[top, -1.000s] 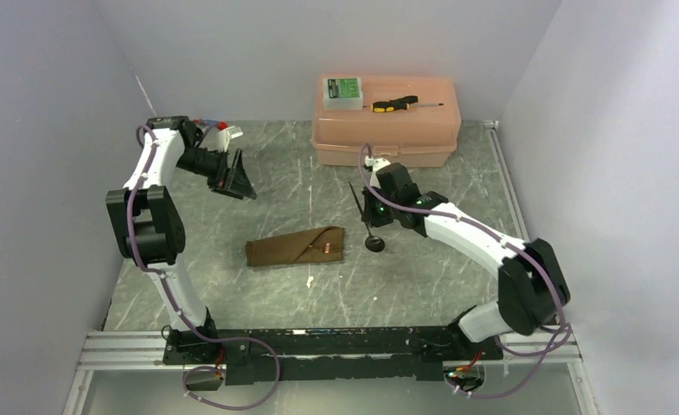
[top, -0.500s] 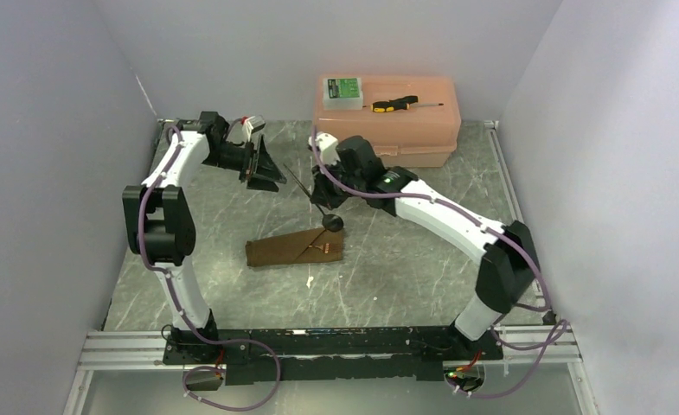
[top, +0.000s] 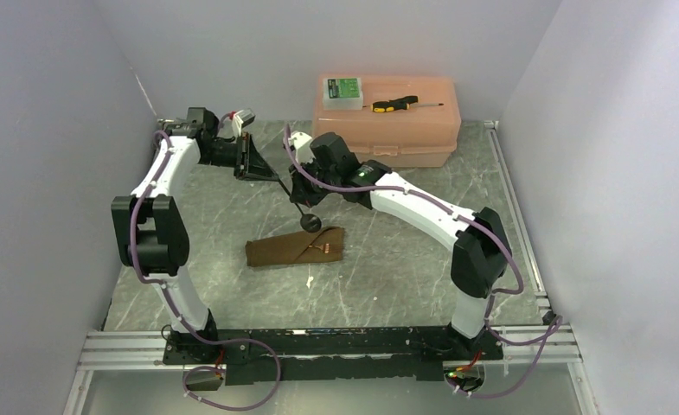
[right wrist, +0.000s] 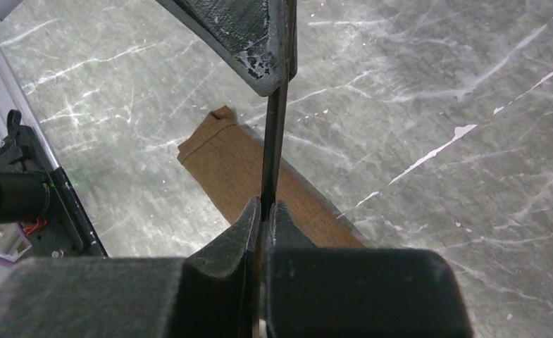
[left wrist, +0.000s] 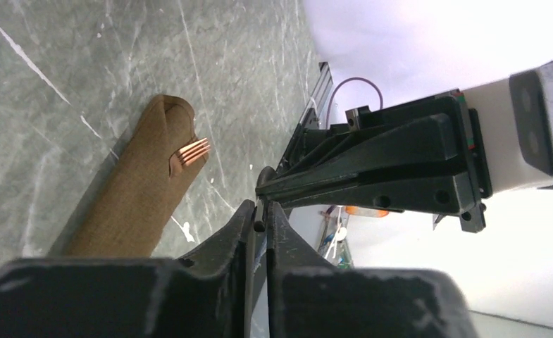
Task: Fold the napkin into a case and place the utensils inside
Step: Pass from the right arm to the left, then pass from the left arm to the right
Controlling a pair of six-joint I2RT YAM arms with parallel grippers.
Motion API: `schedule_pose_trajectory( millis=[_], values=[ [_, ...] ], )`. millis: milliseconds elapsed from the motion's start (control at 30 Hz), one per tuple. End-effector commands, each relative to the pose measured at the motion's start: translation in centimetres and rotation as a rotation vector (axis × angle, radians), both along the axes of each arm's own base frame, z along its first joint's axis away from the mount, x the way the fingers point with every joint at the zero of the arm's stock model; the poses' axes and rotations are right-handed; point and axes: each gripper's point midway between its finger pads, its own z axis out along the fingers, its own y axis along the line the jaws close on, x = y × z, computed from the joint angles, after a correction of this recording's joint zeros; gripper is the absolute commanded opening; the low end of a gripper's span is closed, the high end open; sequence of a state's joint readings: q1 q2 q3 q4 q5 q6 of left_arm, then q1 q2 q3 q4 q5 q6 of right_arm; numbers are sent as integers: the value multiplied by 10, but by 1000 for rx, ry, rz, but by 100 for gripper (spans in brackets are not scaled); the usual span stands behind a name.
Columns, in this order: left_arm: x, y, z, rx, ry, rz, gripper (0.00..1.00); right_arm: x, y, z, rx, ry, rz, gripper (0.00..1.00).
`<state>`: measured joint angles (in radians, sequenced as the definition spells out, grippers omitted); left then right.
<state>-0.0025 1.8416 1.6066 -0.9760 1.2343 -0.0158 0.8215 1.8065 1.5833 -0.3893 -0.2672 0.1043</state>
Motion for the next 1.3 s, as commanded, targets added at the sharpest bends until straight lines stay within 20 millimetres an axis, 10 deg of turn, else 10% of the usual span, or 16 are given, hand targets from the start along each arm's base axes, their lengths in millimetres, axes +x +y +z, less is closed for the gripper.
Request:
schedule_pose_trajectory(
  millis=[0,233,300,433,633,1267],
  values=[
    [3,6,8,-16,14,23,4,5,16,33,72,-70,15,0],
    [9,19,9,-20,7,64,3,4,21,31,72,-60,4,3],
    [11,25,11,-32,3,85,3,9,13,32,76,-32,-63,46],
    [15,37,16,-53,-12,132,3,31,-31,52,193,36,-316,70],
    [26,53,27,-86,-59,249,3,26,-77,40,448,325,-515,74],
    [35,62,37,-175,-22,385,3,36,-19,34,673,592,-444,42]
  ],
)
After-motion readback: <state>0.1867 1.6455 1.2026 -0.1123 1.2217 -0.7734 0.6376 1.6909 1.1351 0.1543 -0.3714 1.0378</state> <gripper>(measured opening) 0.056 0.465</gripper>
